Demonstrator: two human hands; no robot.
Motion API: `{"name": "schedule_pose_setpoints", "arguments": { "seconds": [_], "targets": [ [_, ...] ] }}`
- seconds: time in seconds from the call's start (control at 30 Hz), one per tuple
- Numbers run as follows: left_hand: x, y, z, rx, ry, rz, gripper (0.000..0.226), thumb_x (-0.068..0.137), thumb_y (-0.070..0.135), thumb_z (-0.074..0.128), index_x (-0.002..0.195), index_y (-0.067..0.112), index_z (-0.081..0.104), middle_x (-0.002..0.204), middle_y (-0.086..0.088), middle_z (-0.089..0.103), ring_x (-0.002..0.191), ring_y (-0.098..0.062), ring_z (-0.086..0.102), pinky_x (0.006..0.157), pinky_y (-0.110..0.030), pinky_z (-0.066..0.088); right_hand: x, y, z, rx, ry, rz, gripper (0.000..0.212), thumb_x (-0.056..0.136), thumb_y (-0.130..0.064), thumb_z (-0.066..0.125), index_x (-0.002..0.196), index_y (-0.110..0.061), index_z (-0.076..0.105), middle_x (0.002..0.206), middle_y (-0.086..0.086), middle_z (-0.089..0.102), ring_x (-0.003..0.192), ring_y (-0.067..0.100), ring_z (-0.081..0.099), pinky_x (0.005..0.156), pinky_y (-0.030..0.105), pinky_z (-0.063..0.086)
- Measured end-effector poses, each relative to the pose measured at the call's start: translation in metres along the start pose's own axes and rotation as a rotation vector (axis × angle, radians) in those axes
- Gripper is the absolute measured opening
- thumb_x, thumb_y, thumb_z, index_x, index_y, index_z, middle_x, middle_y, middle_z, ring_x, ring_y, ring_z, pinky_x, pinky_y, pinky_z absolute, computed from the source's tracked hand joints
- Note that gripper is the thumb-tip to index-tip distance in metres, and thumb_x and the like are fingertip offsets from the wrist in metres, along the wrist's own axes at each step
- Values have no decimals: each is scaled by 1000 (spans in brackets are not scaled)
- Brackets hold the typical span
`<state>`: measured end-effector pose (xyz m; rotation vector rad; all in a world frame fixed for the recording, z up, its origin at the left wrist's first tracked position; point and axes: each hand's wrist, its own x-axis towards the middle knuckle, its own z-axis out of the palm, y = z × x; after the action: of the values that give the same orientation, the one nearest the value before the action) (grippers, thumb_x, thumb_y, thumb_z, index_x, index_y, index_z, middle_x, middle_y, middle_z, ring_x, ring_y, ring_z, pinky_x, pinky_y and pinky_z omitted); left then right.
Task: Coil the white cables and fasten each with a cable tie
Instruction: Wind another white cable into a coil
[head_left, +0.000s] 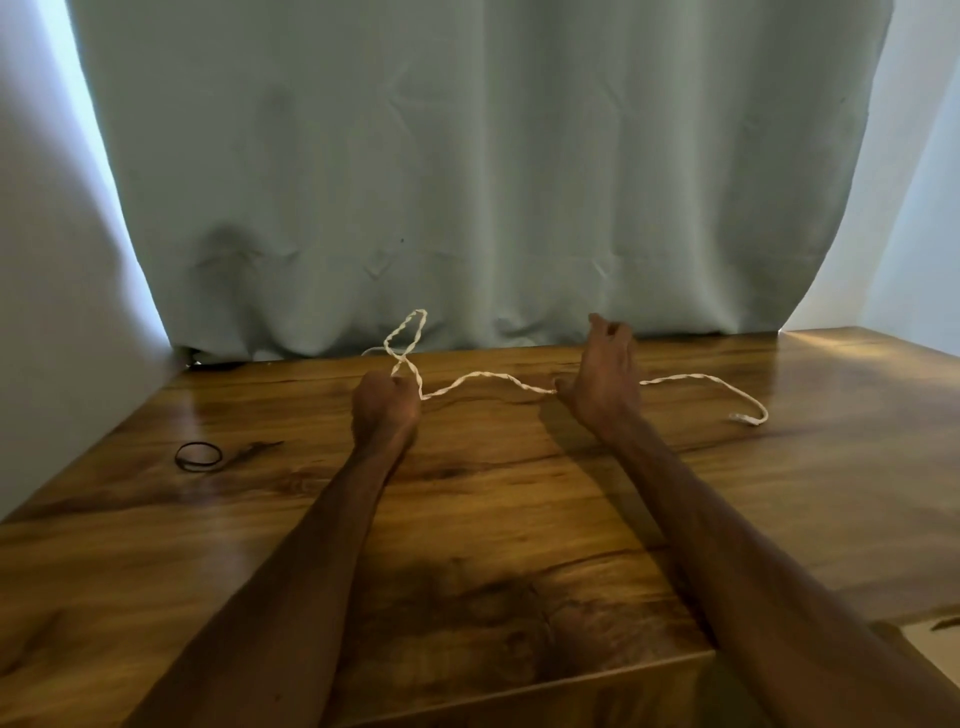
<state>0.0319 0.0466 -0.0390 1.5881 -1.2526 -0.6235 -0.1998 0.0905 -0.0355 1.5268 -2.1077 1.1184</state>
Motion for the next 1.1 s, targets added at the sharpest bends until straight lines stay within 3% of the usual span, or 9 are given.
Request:
{"name": "schedule_pose_setpoints", "arguments": {
  "seconds": [0.17,0.3,0.4,0.53,0.67,0.77,0.87,1.0,1.1],
  "targets": [
    [-7,5,-2,61,0,115,32,104,35,49,81,13,54,95,-8,58,75,-22,51,64,-34,37,-9,-6,17,14,-442,-188,21,86,-15,65,103,-10,74,112,14,72,98,33,65,87,42,56],
    [-14,13,-5,170,70,344,34,104,26,46,97,-1,66,96,-17,64,94,-34,63,72,-34,36,-13,-10,28,18,-561,-286,15,85,-6,58,81,-11,71,83,8,72,80,26,65,72,41,55],
    [-19,19,-7,179,116,416,35,105,28,48,99,-2,66,101,-19,67,100,-35,64,75,-33,37,-20,-20,27,-67,-591,-352,15,91,-9,59,104,-9,67,112,16,67,108,34,62,87,42,52],
    [-22,17,-8,203,101,434,32,100,25,53,89,-2,67,87,-13,62,88,-31,61,71,-34,35,-24,-38,13,-34,-385,-338,62,90,-11,67,146,-2,43,152,22,43,141,36,41,115,46,39],
    [-22,15,-5,253,-64,352,22,95,28,57,87,7,58,89,-6,55,82,-22,51,71,-35,39,-33,-58,2,330,-82,-554,72,80,0,57,149,-14,39,146,9,47,126,21,51,93,30,50],
    [-24,21,1,78,-212,310,24,89,28,55,80,5,54,86,-7,58,83,-26,58,67,-35,44,-39,-66,16,249,-163,-679,56,86,-11,59,141,-17,51,138,5,54,120,20,54,87,25,45],
    [-31,34,1,2,-294,273,31,92,22,56,65,10,52,69,-3,56,65,-19,51,52,-32,33,-32,-55,27,279,-170,-615,36,92,-25,46,118,-7,65,112,11,67,103,30,60,86,39,47],
    [-33,42,4,-225,-601,159,52,91,53,55,82,5,73,61,-5,65,41,-13,42,42,-21,27,-18,-39,22,219,-16,-549,40,89,-41,51,102,-6,65,94,10,65,87,31,57,75,44,43],
    [-37,46,6,-247,-674,164,54,105,46,46,88,1,72,54,-4,52,35,-9,33,38,-17,23,-11,-36,21,115,66,-571,39,83,-40,56,104,-8,66,97,9,65,89,30,58,75,42,43]
  ]
}}
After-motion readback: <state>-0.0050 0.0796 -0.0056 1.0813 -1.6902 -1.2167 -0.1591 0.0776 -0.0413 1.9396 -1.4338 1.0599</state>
